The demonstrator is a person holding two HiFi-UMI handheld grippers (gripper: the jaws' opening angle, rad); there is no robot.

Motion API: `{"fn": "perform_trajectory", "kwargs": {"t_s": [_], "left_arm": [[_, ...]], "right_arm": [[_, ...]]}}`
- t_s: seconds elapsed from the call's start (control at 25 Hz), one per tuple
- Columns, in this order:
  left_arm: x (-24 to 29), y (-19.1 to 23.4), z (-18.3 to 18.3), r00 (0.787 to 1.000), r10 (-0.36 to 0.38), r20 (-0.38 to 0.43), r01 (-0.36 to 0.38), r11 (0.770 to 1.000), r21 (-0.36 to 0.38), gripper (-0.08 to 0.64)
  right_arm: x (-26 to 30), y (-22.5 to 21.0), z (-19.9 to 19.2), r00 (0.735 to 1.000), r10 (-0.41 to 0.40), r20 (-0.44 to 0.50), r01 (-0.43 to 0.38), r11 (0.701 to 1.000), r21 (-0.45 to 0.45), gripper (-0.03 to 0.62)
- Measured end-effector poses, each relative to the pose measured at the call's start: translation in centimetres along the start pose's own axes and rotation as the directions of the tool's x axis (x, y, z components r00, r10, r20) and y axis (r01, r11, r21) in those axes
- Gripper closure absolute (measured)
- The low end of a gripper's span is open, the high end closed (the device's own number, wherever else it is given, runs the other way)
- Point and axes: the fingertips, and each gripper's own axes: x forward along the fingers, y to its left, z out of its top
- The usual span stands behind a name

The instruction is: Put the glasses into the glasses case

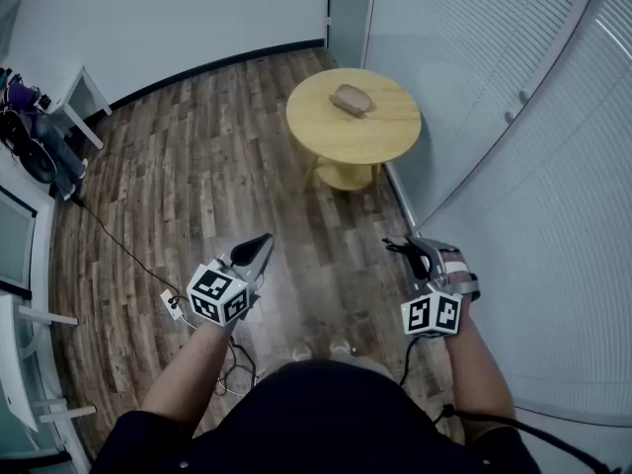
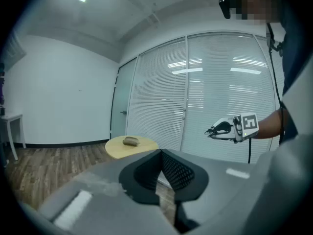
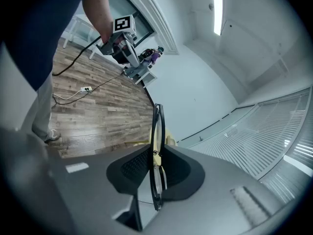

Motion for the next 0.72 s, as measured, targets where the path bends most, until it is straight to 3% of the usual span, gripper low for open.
{"fn": "perform_trajectory", "kwargs": {"t_s": [0.36, 0.72], "left_arm": [[2.2, -0.1, 1.6, 0.999, 0.032, 0.018, -0.032, 0.999, -0.006, 0.554], [4.6, 0.9, 3.6, 0.995, 0.077, 0.059, -0.076, 0.997, -0.019, 0.554]], "right_arm": [[1.1, -0.9, -2.5, 1.0, 0.013, 0.005, -0.013, 1.0, 0.019, 0.522], [3.4, -4.7, -3.2, 0.997, 0.0, 0.083, -0.004, 0.999, 0.043, 0.522]]}}
